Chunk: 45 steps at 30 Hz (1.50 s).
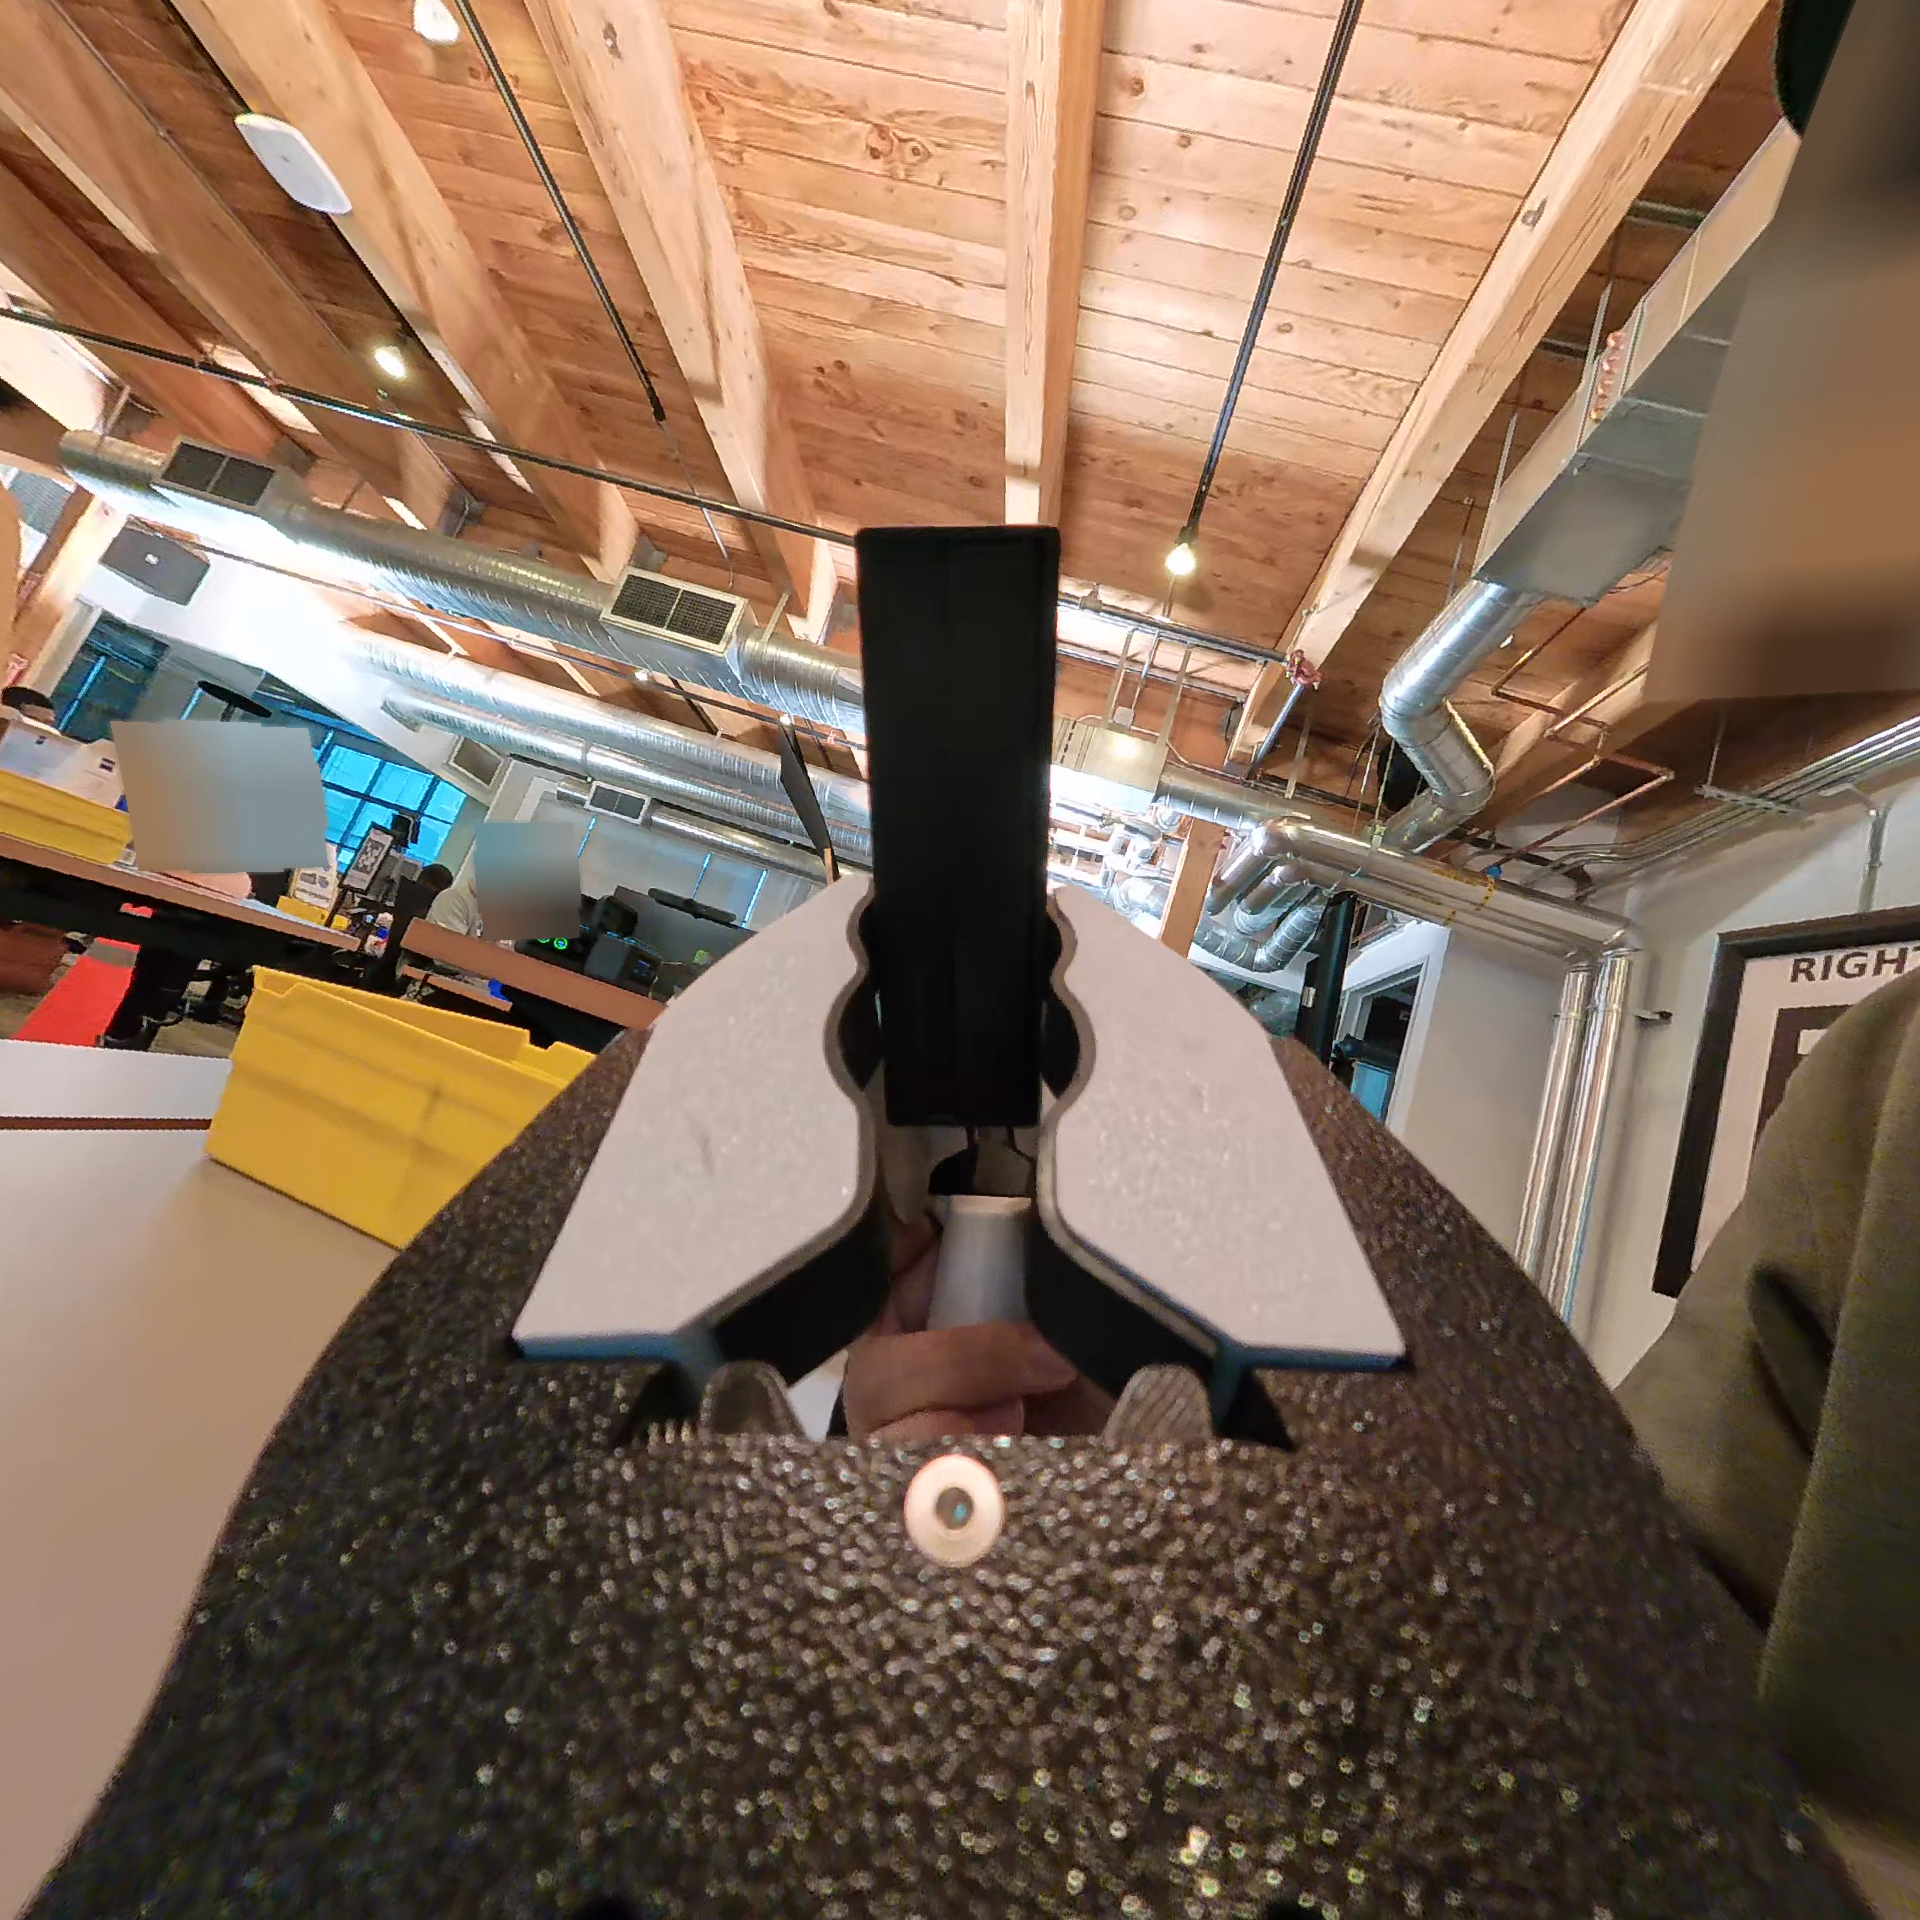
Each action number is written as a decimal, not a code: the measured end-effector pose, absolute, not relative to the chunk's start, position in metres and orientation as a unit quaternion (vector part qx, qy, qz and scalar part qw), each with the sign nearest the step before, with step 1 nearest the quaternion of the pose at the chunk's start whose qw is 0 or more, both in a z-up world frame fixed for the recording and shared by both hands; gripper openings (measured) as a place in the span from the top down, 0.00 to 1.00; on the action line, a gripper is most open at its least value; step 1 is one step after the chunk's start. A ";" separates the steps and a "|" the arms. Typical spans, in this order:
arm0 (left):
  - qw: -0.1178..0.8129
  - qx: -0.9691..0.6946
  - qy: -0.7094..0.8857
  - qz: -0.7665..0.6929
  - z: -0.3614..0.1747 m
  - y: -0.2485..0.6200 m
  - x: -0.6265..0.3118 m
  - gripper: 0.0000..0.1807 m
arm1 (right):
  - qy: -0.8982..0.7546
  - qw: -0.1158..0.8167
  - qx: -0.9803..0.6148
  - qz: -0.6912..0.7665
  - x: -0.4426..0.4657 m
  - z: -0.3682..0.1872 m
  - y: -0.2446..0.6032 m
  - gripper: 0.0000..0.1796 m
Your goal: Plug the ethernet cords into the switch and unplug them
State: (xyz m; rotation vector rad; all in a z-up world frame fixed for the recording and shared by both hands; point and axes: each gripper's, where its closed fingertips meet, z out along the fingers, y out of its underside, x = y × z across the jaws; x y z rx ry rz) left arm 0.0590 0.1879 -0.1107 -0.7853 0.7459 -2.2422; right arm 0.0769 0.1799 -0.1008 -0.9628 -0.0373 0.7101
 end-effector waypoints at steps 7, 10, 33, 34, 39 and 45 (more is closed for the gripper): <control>0.309 -0.304 0.285 -0.855 -0.114 0.187 0.061 0.85 | -0.025 0.830 -0.463 0.310 0.077 -0.103 0.180 0.92; 0.305 -0.306 0.288 -0.855 -0.114 0.186 0.062 0.85 | -0.037 0.823 -0.485 0.294 0.076 -0.103 0.180 0.92; 0.198 -0.326 0.164 -0.910 -0.127 0.199 0.067 0.85 | -0.134 0.756 -0.627 0.129 0.080 -0.116 0.192 0.92; 0.203 -0.322 0.168 -0.909 -0.126 0.199 0.066 0.85 | -0.140 0.753 -0.630 0.128 0.079 -0.116 0.192 0.92; 0.160 -0.327 0.133 -0.922 -0.130 0.204 0.067 0.85 | -0.190 0.724 -0.657 0.090 0.080 -0.118 0.198 0.92; 0.194 -0.345 0.162 -0.904 -0.130 0.209 0.067 0.85 | -0.149 0.729 -0.644 0.176 0.081 -0.123 0.200 0.92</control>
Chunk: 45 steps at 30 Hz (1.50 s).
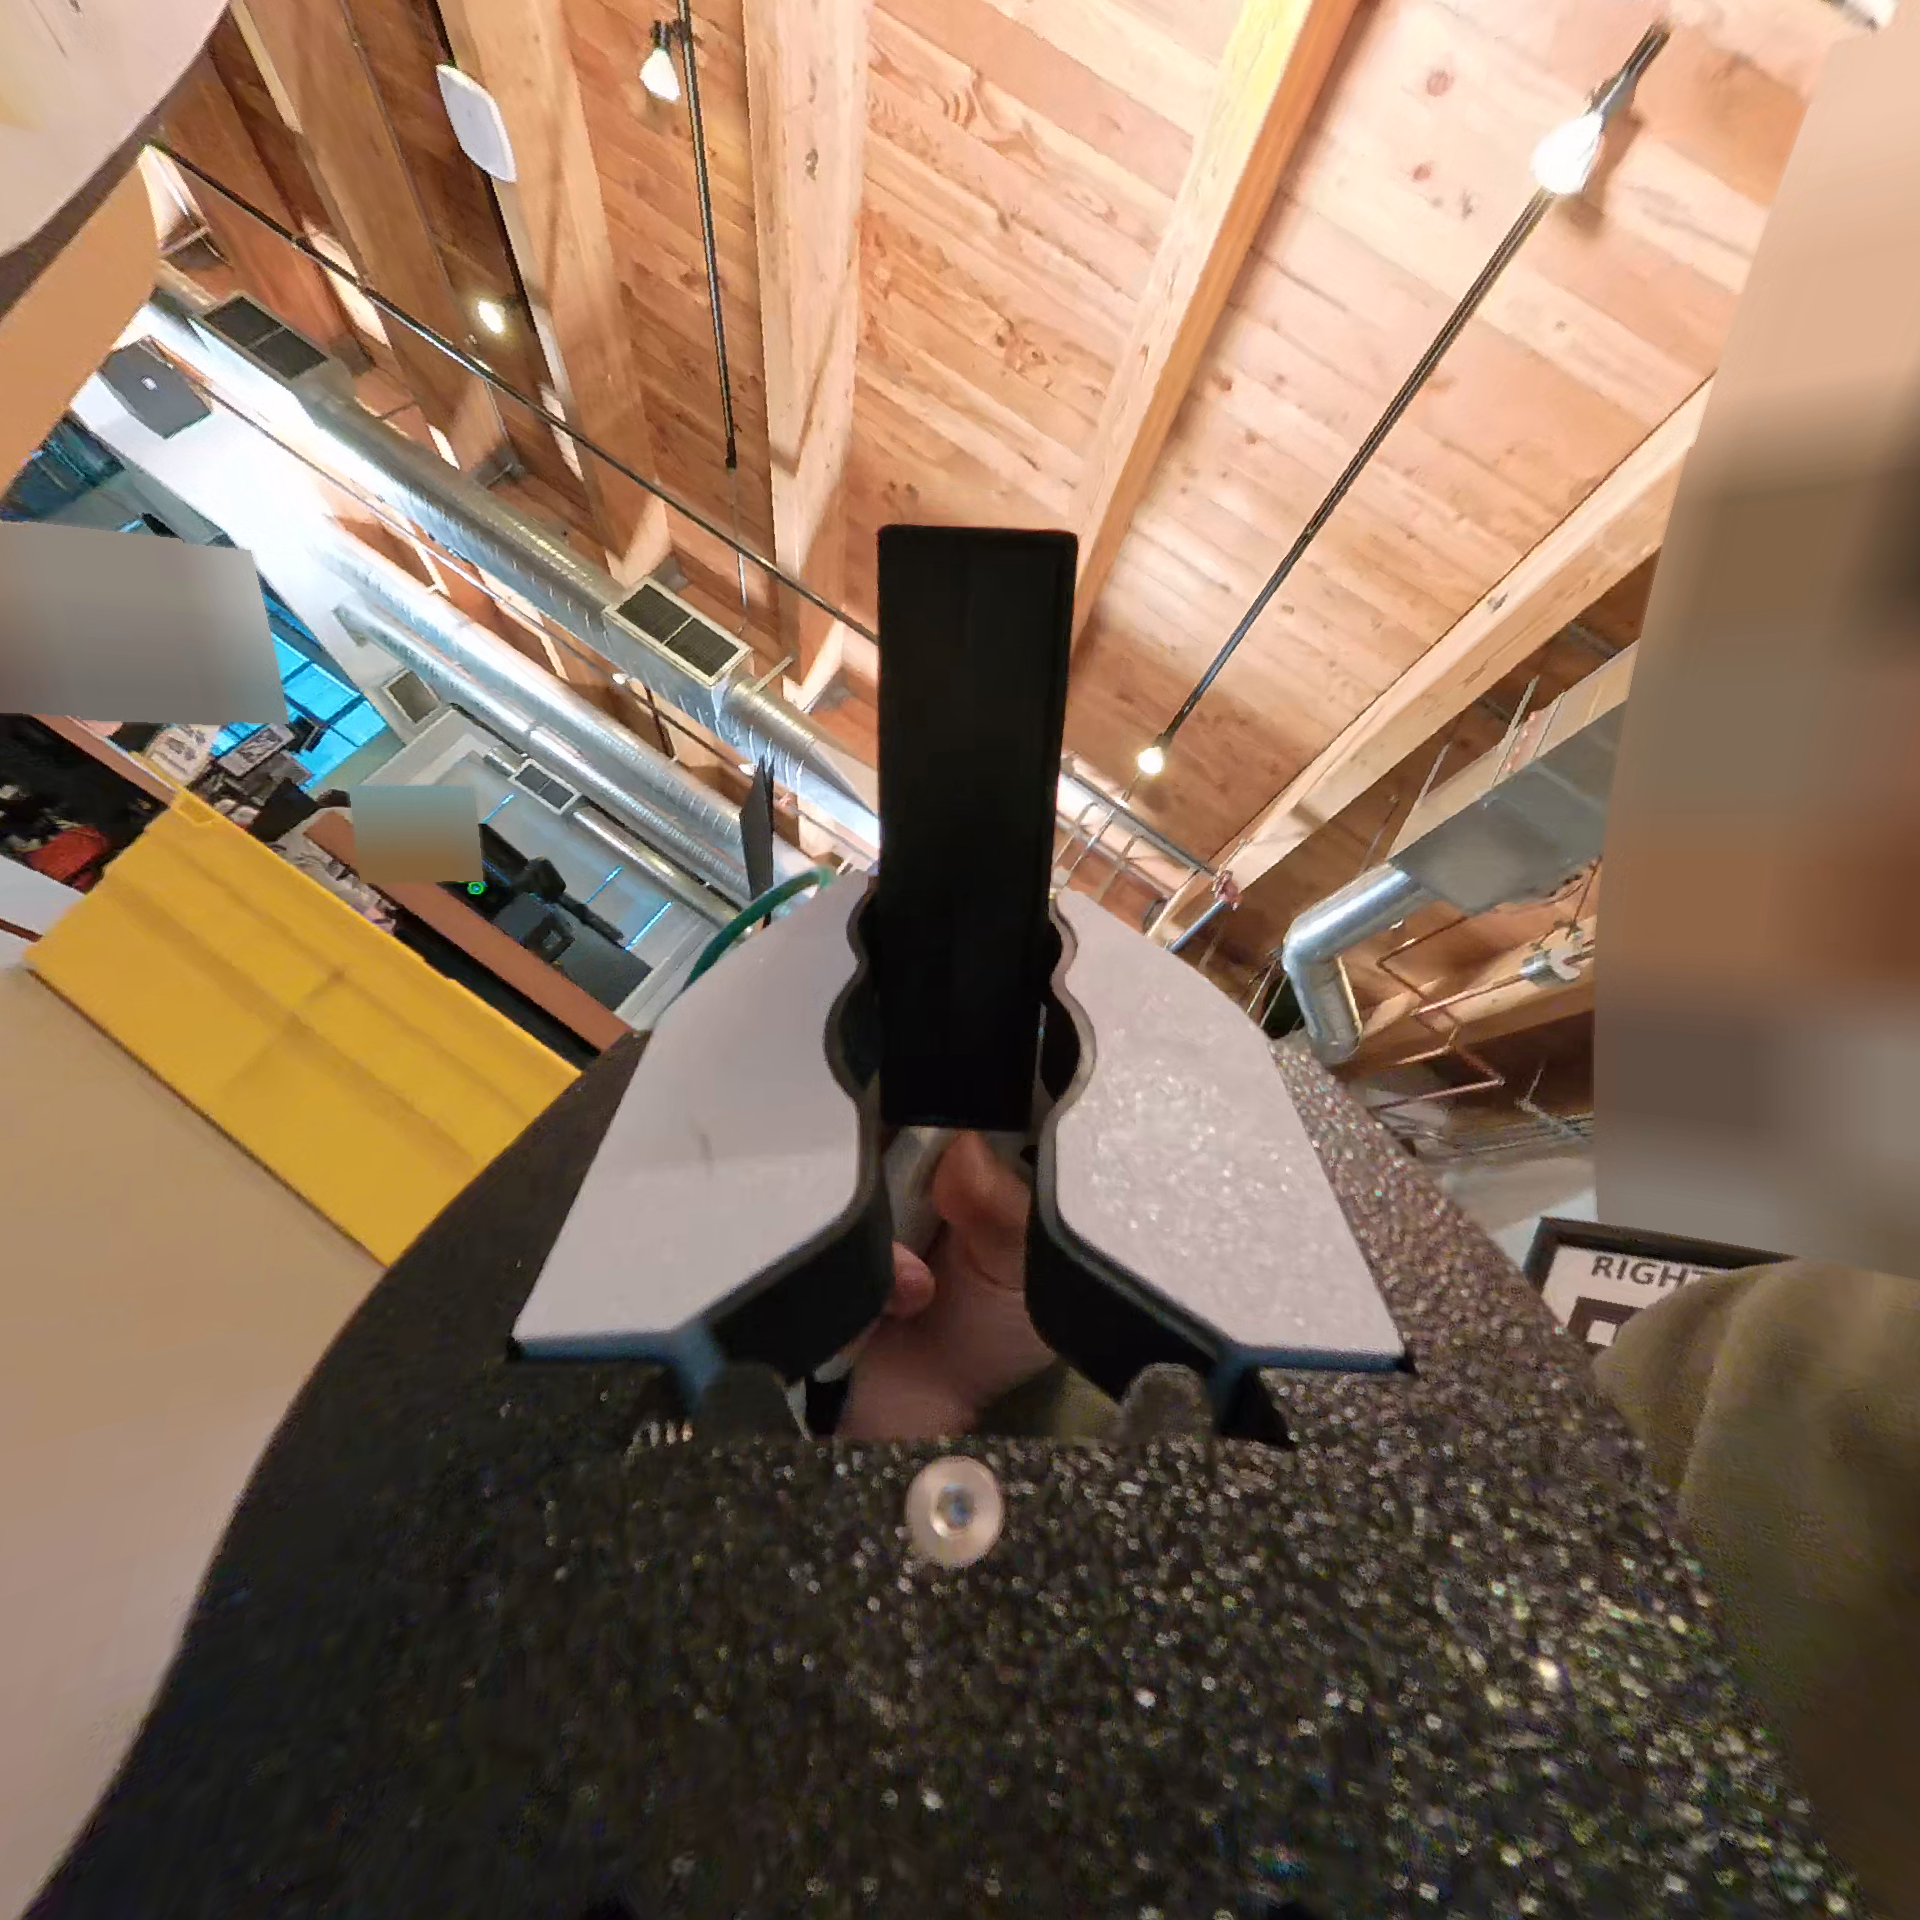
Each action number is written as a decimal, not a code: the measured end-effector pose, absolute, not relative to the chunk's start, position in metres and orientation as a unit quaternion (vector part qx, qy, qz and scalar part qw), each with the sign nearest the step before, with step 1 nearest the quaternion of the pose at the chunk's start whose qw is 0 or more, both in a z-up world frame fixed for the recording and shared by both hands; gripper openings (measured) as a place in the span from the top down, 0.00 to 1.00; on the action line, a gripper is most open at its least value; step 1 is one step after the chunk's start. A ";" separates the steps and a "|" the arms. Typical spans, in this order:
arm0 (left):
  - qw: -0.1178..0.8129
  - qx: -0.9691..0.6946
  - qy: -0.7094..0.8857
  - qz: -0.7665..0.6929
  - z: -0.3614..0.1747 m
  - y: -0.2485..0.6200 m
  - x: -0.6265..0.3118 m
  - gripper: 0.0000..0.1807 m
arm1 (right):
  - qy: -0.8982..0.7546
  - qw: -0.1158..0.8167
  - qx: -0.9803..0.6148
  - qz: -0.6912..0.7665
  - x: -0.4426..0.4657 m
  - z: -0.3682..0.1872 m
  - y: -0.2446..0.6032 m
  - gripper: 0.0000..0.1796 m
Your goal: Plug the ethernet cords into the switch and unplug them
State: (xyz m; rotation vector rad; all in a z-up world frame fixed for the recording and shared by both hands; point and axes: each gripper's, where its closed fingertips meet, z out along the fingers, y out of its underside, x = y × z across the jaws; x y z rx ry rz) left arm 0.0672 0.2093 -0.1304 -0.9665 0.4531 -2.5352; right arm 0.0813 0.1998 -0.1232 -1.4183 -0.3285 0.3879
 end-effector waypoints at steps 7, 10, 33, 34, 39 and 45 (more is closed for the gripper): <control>0.185 -0.357 0.151 -0.903 -0.134 0.211 0.070 0.85 | -0.145 0.714 -0.656 0.194 0.085 -0.126 0.203 0.92; 0.203 -0.365 0.160 -0.894 -0.133 0.214 0.071 0.85 | -0.093 0.732 -0.628 0.247 0.087 -0.126 0.204 0.93; 0.511 -0.353 0.429 -0.656 -0.123 0.211 0.073 0.52 | 0.000 0.729 -0.615 0.300 0.093 -0.117 0.194 0.92; 0.560 -0.347 0.448 -0.604 -0.124 0.216 0.073 0.47 | 0.010 0.724 -0.622 0.297 0.093 -0.120 0.195 0.91; 0.651 -0.318 0.545 -0.423 -0.132 0.226 0.074 0.43 | 0.021 0.711 -0.643 0.284 0.090 -0.123 0.191 0.91; 0.644 -0.341 0.620 -0.290 -0.151 0.224 0.088 0.38 | 0.004 0.690 -0.685 0.231 0.081 -0.135 0.191 0.92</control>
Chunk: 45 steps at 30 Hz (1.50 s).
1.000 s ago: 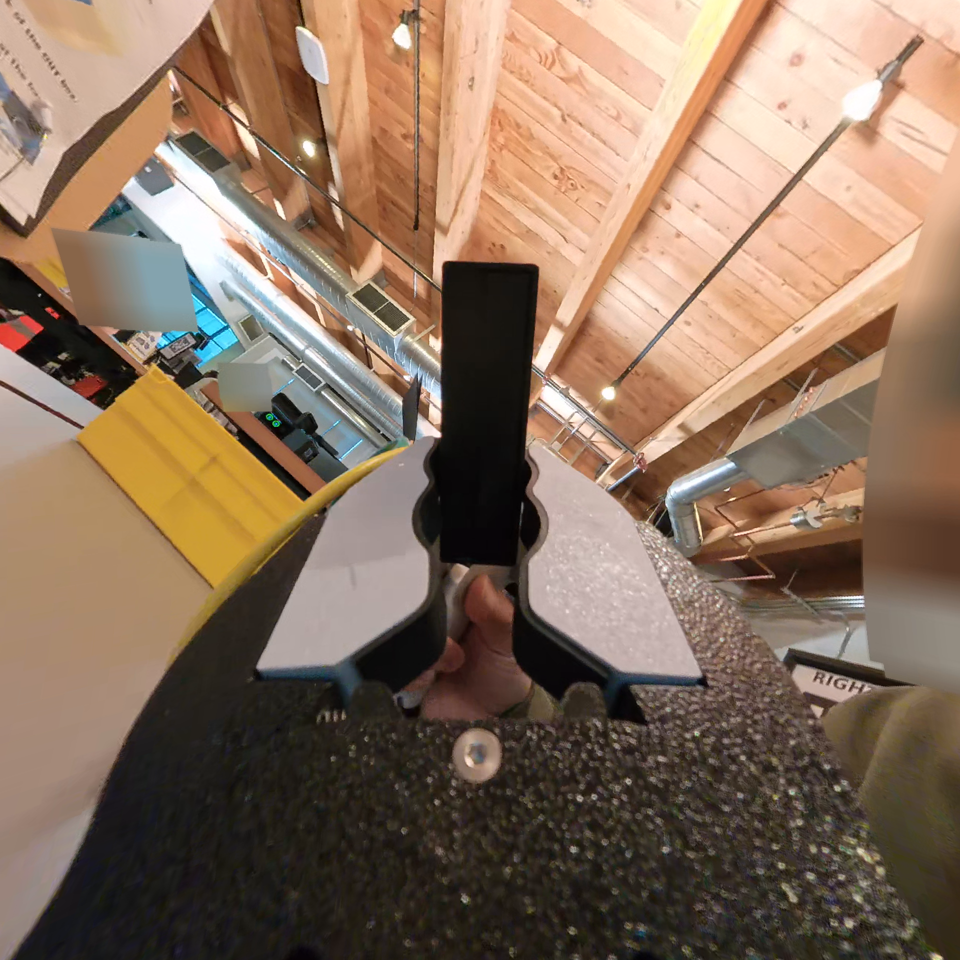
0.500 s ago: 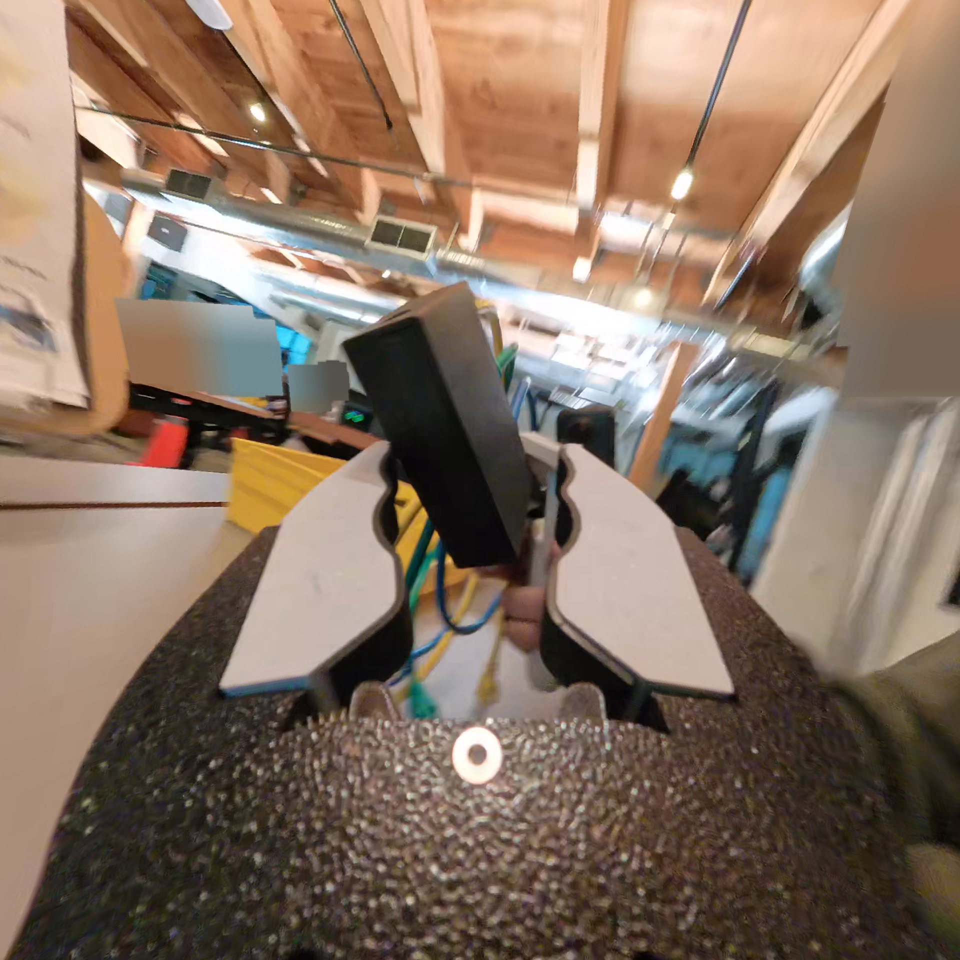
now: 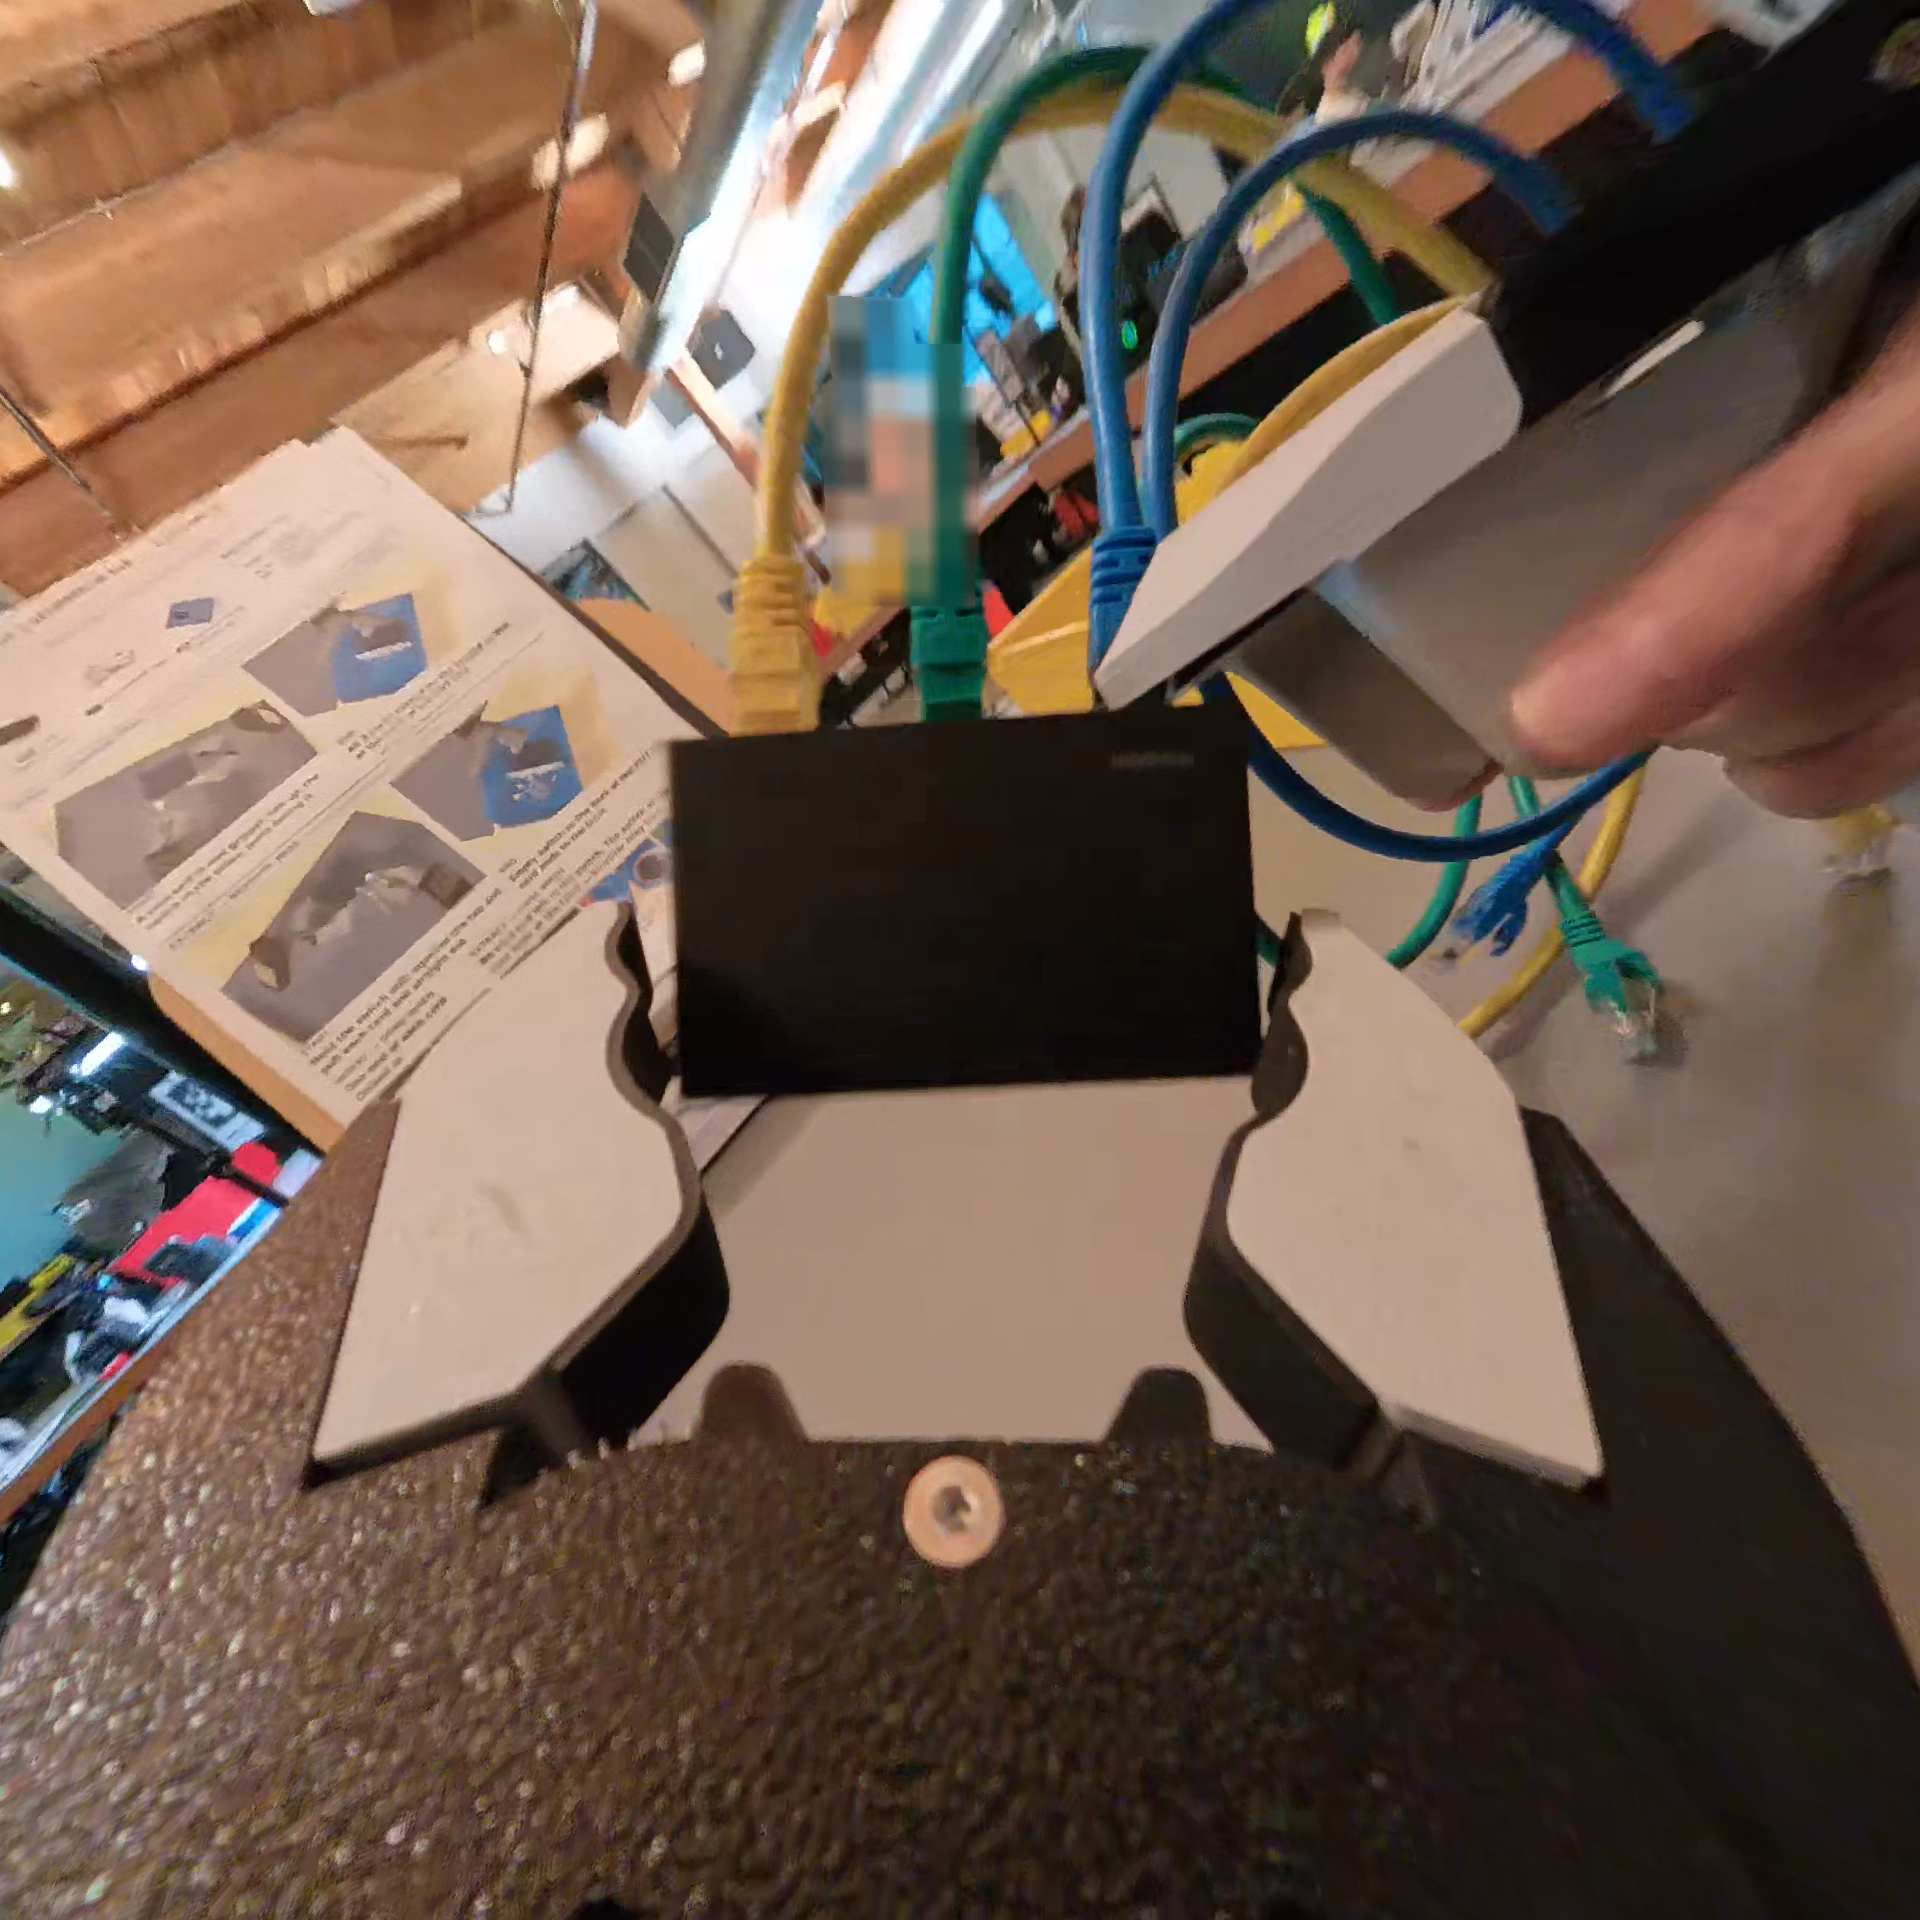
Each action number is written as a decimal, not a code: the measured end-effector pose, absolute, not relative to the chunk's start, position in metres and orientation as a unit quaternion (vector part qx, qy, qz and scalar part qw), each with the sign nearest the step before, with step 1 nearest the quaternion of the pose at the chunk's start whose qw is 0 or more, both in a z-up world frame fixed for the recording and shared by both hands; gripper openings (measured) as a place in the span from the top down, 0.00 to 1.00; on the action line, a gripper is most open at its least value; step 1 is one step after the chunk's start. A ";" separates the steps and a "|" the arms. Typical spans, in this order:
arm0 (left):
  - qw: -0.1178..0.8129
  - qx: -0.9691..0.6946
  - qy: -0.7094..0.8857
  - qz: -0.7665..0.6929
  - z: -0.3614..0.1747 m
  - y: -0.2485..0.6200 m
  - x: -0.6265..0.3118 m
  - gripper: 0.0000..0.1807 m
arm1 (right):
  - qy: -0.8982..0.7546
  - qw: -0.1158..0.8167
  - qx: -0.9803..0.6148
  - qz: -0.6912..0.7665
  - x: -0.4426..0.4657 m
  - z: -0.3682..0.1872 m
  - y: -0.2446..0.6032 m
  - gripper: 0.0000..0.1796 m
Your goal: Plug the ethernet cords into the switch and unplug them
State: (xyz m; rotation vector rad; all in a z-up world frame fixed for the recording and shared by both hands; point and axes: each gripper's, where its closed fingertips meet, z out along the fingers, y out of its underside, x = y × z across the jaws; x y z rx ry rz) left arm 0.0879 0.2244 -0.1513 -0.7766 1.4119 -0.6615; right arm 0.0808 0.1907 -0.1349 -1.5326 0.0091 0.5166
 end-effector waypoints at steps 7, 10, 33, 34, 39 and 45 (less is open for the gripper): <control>0.643 -0.421 0.593 -0.240 -0.164 0.236 0.098 0.37 | 0.009 0.679 -0.705 0.203 0.076 -0.146 0.193 0.92; 0.640 -0.427 0.594 -0.234 -0.170 0.240 0.099 0.37 | 0.004 0.672 -0.713 0.200 0.073 -0.152 0.195 0.92; 0.660 -0.449 0.556 -0.233 -0.176 0.248 0.098 0.38 | 0.077 0.714 -0.662 0.216 0.083 -0.160 0.210 0.91; 0.660 -0.450 0.553 -0.238 -0.176 0.247 0.098 0.38 | 0.077 0.714 -0.660 0.221 0.084 -0.160 0.210 0.91; 0.660 -0.451 0.545 -0.254 -0.179 0.245 0.100 0.38 | 0.076 0.714 -0.655 0.235 0.084 -0.162 0.208 0.90; 0.665 -0.445 0.548 -0.246 -0.179 0.245 0.100 0.38 | 0.081 0.708 -0.657 0.246 0.086 -0.165 0.207 0.92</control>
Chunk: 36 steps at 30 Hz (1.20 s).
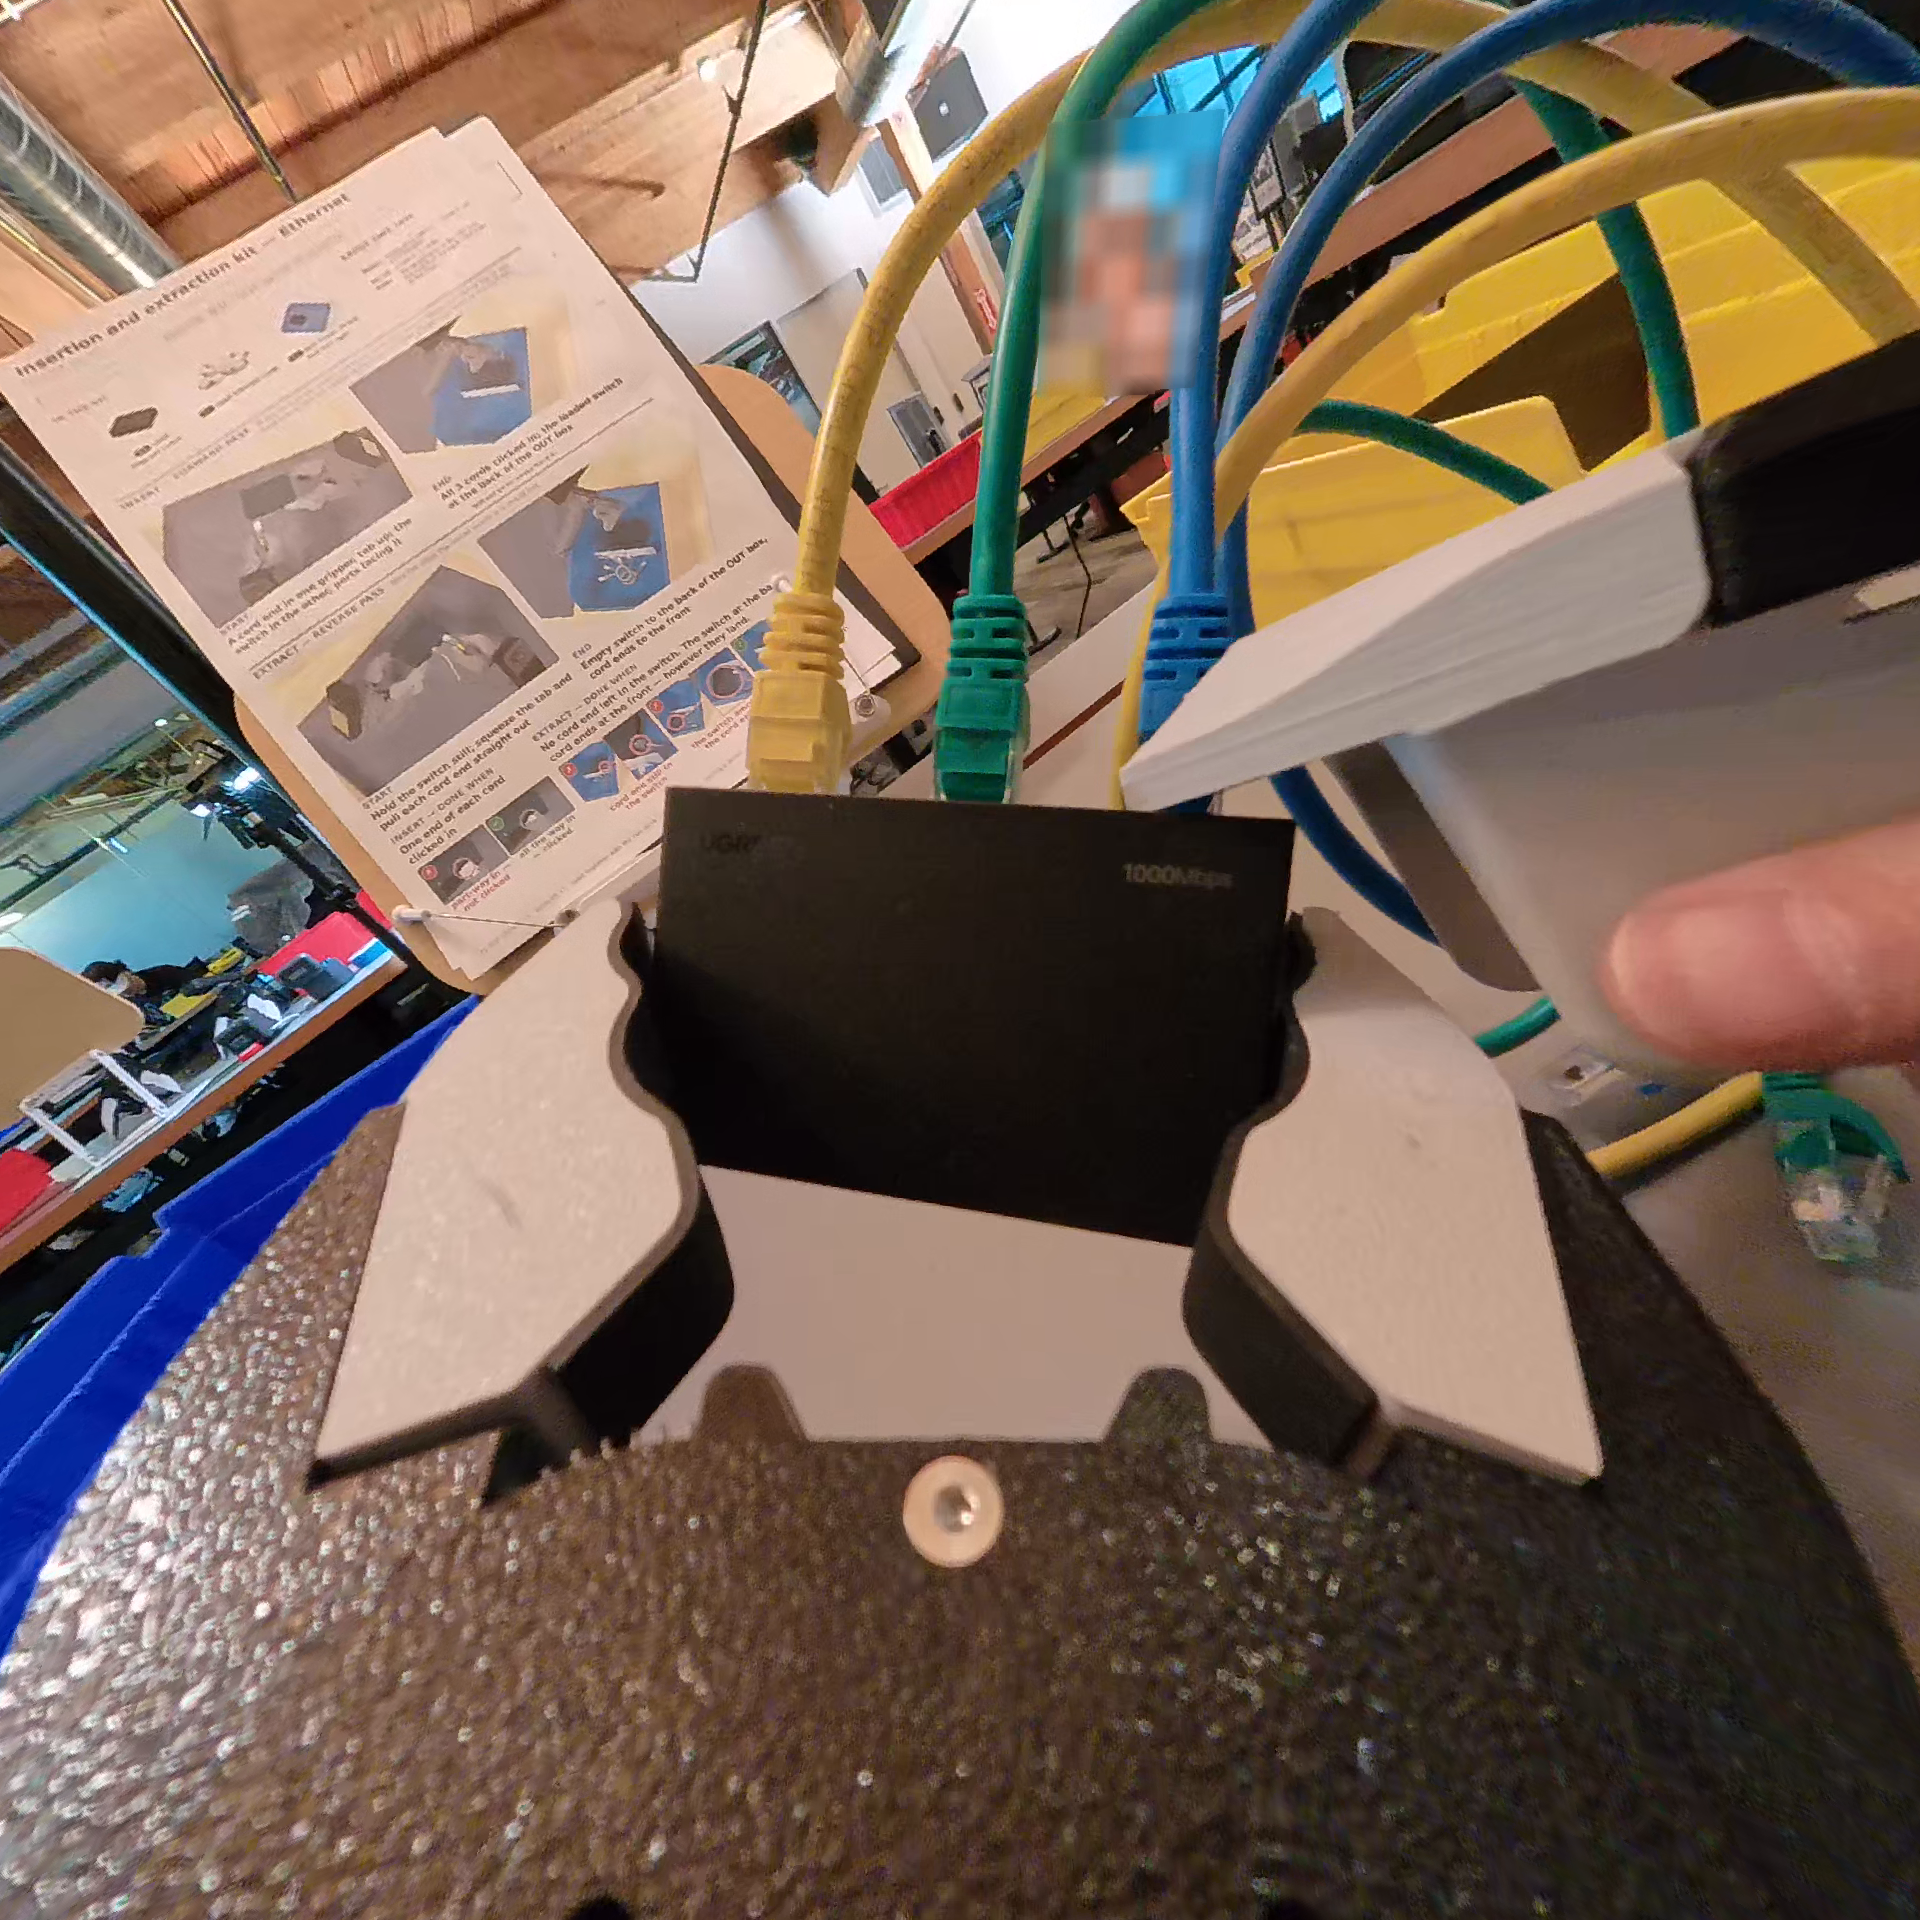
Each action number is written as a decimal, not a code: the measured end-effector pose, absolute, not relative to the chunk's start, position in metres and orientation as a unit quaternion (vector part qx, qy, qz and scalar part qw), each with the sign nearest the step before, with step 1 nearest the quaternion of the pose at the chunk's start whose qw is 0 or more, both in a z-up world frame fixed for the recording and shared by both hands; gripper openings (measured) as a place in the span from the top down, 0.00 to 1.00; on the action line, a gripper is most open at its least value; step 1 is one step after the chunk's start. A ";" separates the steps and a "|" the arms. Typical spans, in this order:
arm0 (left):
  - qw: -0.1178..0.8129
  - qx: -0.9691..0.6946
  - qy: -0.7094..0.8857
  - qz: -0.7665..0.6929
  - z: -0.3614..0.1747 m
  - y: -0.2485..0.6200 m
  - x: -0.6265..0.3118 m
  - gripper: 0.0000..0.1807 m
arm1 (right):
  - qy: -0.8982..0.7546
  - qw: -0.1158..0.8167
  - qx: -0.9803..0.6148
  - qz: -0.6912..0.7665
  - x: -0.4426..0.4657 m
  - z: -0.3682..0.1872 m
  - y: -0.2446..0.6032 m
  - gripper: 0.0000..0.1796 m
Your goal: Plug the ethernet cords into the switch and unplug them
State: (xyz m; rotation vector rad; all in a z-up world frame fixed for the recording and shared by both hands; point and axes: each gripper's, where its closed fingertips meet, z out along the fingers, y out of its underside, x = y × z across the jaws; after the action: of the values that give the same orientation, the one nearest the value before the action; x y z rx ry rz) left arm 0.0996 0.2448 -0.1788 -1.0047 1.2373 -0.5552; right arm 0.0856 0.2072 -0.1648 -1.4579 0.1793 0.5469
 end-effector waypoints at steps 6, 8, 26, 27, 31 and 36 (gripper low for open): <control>0.673 -0.437 0.550 -0.232 -0.178 0.244 0.099 0.39 | 0.072 0.714 -0.649 0.253 0.084 -0.164 0.205 0.92; 0.674 -0.439 0.547 -0.233 -0.177 0.243 0.099 0.39 | 0.063 0.717 -0.650 0.243 0.084 -0.163 0.204 0.92; 0.638 -0.493 0.531 -0.260 -0.187 0.246 0.102 0.38 | -0.048 0.698 -0.703 0.129 0.079 -0.164 0.204 0.92; 0.637 -0.496 0.529 -0.261 -0.188 0.246 0.102 0.38 | -0.050 0.696 -0.705 0.127 0.080 -0.164 0.204 0.92; 0.615 -0.518 0.530 -0.270 -0.196 0.247 0.104 0.38 | -0.063 0.685 -0.716 0.122 0.081 -0.169 0.206 0.92; 0.609 -0.526 0.530 -0.268 -0.198 0.247 0.104 0.38 | -0.087 0.674 -0.728 0.090 0.081 -0.170 0.205 0.92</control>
State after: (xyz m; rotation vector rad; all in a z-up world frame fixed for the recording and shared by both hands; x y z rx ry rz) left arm 0.1045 0.2469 -0.1983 -1.2159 1.2244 -0.6182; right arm 0.0815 0.2052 -0.1696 -1.6376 -0.1960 0.2028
